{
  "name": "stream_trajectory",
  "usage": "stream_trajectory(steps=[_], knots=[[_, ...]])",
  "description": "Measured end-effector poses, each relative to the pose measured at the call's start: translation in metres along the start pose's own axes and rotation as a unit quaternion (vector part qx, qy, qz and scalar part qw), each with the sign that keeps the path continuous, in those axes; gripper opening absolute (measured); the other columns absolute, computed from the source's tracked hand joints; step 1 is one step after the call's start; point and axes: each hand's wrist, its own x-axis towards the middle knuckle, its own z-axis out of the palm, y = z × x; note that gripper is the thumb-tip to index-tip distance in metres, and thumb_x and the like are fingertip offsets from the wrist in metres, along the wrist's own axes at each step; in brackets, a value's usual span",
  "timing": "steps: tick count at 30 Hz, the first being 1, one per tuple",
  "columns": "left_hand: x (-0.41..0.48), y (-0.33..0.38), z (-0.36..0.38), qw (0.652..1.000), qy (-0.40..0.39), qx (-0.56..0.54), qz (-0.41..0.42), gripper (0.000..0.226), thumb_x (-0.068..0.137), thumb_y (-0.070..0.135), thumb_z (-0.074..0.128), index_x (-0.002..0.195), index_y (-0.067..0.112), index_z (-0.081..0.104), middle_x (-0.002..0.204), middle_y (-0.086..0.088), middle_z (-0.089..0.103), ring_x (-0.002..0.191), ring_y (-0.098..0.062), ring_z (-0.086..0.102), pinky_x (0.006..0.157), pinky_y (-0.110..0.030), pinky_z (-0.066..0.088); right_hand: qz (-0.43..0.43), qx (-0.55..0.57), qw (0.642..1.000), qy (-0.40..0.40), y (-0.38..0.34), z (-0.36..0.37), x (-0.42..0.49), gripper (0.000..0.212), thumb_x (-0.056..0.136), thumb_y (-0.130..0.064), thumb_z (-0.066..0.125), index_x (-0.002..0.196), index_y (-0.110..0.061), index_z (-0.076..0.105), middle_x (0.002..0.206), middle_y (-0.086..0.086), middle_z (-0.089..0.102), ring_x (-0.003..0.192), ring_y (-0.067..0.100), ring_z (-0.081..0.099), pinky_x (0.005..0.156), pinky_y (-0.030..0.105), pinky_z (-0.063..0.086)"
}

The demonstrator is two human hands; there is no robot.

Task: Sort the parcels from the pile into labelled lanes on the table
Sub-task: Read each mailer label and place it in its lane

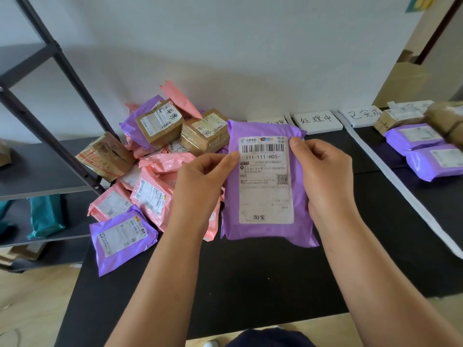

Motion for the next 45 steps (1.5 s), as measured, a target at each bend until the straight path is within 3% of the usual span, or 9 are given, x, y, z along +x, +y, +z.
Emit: stream_trajectory(steps=[5, 11, 16, 22, 25, 29, 34, 41, 45], knots=[[-0.006, -0.007, 0.005, 0.999, -0.028, 0.021, 0.003, 0.01, 0.088, 0.028, 0.071, 0.085, 0.019, 0.073, 0.075, 0.016, 0.073, 0.066, 0.004, 0.068, 0.051, -0.008, 0.046, 0.03, 0.015, 0.999, 0.02, 0.002, -0.003, 0.005, 0.037, 0.095, -0.032, 0.063, 0.085, 0.003, 0.064, 0.086, 0.025, 0.064, 0.069, 0.025, 0.054, 0.063, 0.033, 0.044], [-0.004, -0.01, 0.002, 0.999, 0.028, -0.017, -0.007, 0.012, 0.088, 0.026, 0.072, 0.09, 0.014, 0.075, 0.08, 0.008, 0.075, 0.068, -0.003, 0.071, 0.054, -0.012, 0.05, 0.023, -0.026, 0.998, -0.056, 0.001, -0.004, 0.001, 0.023, 0.095, -0.03, 0.063, 0.085, -0.01, 0.068, 0.08, 0.002, 0.071, 0.085, 0.026, 0.068, 0.081, 0.05, 0.057], [0.0, -0.012, -0.005, 0.991, 0.075, -0.094, -0.057, 0.012, 0.087, 0.027, 0.073, 0.09, 0.016, 0.074, 0.085, 0.007, 0.077, 0.079, -0.011, 0.074, 0.066, -0.024, 0.058, 0.055, -0.061, 0.987, -0.137, 0.003, -0.003, -0.008, 0.026, 0.093, -0.039, 0.065, 0.087, -0.013, 0.069, 0.08, -0.005, 0.072, 0.082, 0.015, 0.07, 0.082, 0.041, 0.057], [0.011, -0.019, -0.011, 0.981, 0.098, -0.123, -0.113, 0.014, 0.087, 0.025, 0.075, 0.083, 0.012, 0.072, 0.085, -0.001, 0.077, 0.078, -0.019, 0.074, 0.062, -0.027, 0.057, 0.067, -0.04, 0.98, -0.182, 0.003, -0.006, -0.013, 0.018, 0.093, -0.031, 0.066, 0.089, -0.016, 0.075, 0.084, -0.005, 0.075, 0.089, 0.02, 0.071, 0.085, 0.051, 0.055], [0.014, -0.02, -0.01, 0.98, 0.088, -0.13, -0.125, 0.014, 0.087, 0.022, 0.075, 0.084, 0.009, 0.071, 0.087, -0.004, 0.077, 0.081, -0.022, 0.074, 0.058, -0.027, 0.057, 0.058, -0.039, 0.983, -0.17, 0.005, -0.006, -0.012, 0.013, 0.093, -0.026, 0.068, 0.087, -0.018, 0.076, 0.082, -0.003, 0.075, 0.088, 0.024, 0.071, 0.085, 0.053, 0.055], [0.02, -0.019, -0.009, 0.973, 0.074, -0.151, -0.156, 0.018, 0.085, 0.02, 0.076, 0.087, 0.004, 0.068, 0.083, -0.006, 0.077, 0.076, -0.021, 0.073, 0.078, -0.04, 0.056, 0.119, 0.027, 0.98, -0.156, 0.007, -0.008, -0.005, 0.012, 0.09, -0.02, 0.071, 0.081, -0.015, 0.077, 0.086, 0.005, 0.076, 0.093, 0.029, 0.072, 0.09, 0.05, 0.055], [0.022, -0.019, -0.005, 0.953, 0.002, -0.205, -0.222, 0.012, 0.092, 0.021, 0.066, 0.089, 0.01, 0.063, 0.078, -0.005, 0.072, 0.055, -0.011, 0.069, 0.054, -0.025, 0.057, 0.238, 0.168, 0.945, -0.147, 0.014, -0.009, 0.005, 0.016, 0.09, -0.011, 0.068, 0.098, 0.001, 0.074, 0.105, 0.024, 0.072, 0.102, 0.034, 0.07, 0.084, 0.042, 0.055], [0.025, -0.027, 0.003, 0.952, -0.026, -0.207, -0.225, 0.011, 0.094, 0.021, 0.062, 0.09, 0.011, 0.062, 0.062, 0.002, 0.071, 0.058, -0.012, 0.069, 0.059, -0.028, 0.058, 0.255, 0.185, 0.939, -0.138, 0.017, -0.016, 0.007, 0.019, 0.091, -0.013, 0.068, 0.105, 0.0, 0.073, 0.102, 0.018, 0.075, 0.1, 0.03, 0.072, 0.084, 0.039, 0.058], [0.029, -0.033, 0.006, 0.95, -0.014, -0.214, -0.228, 0.018, 0.089, 0.017, 0.072, 0.101, 0.005, 0.067, 0.097, -0.01, 0.077, 0.079, -0.021, 0.076, 0.067, -0.034, 0.06, 0.196, 0.088, 0.966, -0.142, 0.02, -0.024, 0.008, 0.014, 0.09, -0.016, 0.069, 0.079, -0.012, 0.076, 0.092, 0.013, 0.075, 0.097, 0.034, 0.07, 0.081, 0.038, 0.051]])
